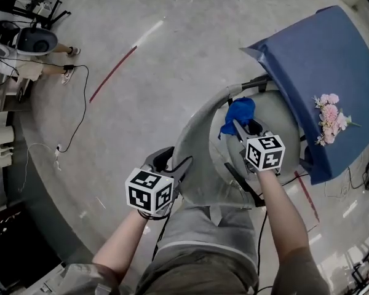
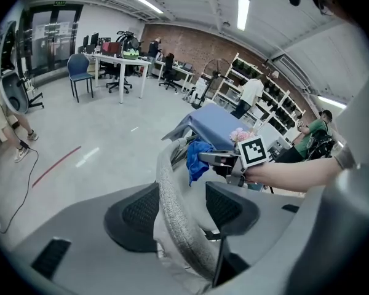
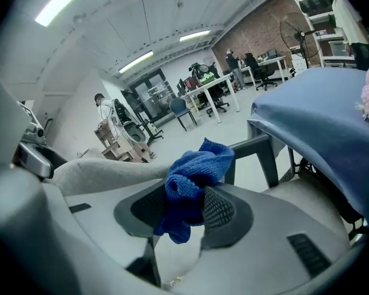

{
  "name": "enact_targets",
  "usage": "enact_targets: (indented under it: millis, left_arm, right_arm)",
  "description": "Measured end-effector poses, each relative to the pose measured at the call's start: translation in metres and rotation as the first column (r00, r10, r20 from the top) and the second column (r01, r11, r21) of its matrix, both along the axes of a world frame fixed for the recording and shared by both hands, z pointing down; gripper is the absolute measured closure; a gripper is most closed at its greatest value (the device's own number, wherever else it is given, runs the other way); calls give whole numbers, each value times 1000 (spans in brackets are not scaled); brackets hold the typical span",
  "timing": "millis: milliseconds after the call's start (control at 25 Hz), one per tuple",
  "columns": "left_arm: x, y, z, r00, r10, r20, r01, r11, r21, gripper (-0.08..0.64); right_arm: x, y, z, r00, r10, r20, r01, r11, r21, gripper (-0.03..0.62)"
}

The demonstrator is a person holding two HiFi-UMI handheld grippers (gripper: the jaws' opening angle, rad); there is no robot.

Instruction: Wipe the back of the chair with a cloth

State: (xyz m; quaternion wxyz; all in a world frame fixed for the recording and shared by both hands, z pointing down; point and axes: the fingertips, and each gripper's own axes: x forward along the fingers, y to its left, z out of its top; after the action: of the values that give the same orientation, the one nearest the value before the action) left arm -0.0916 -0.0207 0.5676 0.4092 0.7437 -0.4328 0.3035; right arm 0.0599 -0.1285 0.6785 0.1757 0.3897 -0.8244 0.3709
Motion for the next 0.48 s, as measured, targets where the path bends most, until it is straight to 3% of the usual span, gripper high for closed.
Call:
enact_targets:
  millis: [200,480]
  left_arm:
    - [-2,2,12,1000,-5,23,5,1000,-12,318]
    - [-3,4,25,999,-39,19,40,999,-6,353]
  right_arm:
    - [-9,-13,28,997,33,64,-29,997,-65,425]
    - [-29,-20,68,1000,8,25,-6,997,-79,425]
